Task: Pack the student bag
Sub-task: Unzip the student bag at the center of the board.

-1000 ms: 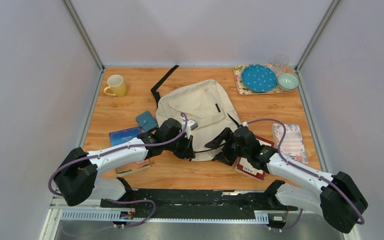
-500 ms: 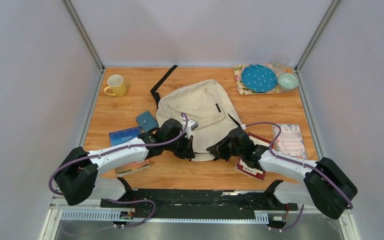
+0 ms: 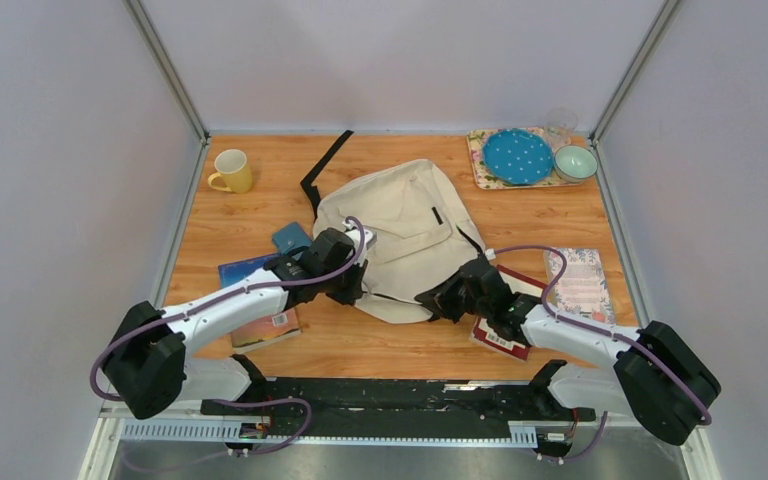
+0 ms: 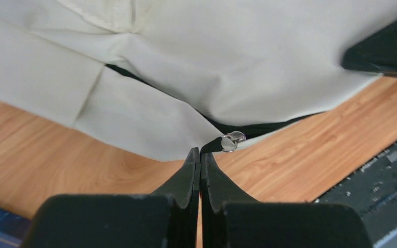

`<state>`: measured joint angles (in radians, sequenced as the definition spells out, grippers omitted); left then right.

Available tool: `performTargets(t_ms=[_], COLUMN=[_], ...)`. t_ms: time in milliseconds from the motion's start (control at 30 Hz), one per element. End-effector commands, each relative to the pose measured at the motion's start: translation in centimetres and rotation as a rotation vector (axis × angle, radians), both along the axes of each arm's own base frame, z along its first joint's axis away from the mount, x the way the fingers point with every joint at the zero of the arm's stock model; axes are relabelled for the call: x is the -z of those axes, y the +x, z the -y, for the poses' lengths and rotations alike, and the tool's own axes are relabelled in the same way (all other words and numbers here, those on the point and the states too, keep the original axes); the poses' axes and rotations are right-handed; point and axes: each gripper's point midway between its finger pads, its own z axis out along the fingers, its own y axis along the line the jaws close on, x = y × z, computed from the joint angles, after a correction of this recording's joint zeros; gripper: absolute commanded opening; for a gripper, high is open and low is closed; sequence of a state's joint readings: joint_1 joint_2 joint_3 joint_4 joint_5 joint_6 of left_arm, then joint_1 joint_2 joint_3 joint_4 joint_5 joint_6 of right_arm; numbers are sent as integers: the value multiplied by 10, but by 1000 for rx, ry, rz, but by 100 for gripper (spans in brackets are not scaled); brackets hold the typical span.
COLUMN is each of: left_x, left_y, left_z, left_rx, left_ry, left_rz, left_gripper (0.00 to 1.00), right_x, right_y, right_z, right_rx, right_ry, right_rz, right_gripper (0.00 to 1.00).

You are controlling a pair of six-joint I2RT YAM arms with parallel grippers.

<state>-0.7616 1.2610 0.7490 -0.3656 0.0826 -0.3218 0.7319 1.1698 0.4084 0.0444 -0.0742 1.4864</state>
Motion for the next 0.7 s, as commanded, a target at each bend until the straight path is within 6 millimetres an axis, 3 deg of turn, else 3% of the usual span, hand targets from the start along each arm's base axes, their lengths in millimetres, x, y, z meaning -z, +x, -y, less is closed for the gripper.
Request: performTargets(t_ms=[0,133,333,400,533,600,667], left_x=[6,6,15,20,30,40,50], left_y=[31,41,41,32,-16,-30,-29], left_z=[-51,-61,-76,-77,-42,-42,-53], left_rx=[-127,-161,-178,-139,101,106,53], left_ry=[229,291,384,394,195,173,223], left_rz=[66,51,-3,-48,-231,-277,-294], left_gripper=[0,0,0,0,0,0,0], right_x=[12,7,5,3,2,2,2], right_y=[1,1,1,1,2,3,4], right_z=[12,9,10,10,11,11,11], right_rx=[-2,-21,-27,-29,-43,-49,-63], right_ry=[-72,-70,-75,-73,-89,-97,-113], right_rz=[24,36,52,57,81,88,107], right_gripper=[0,0,0,0,0,0,0])
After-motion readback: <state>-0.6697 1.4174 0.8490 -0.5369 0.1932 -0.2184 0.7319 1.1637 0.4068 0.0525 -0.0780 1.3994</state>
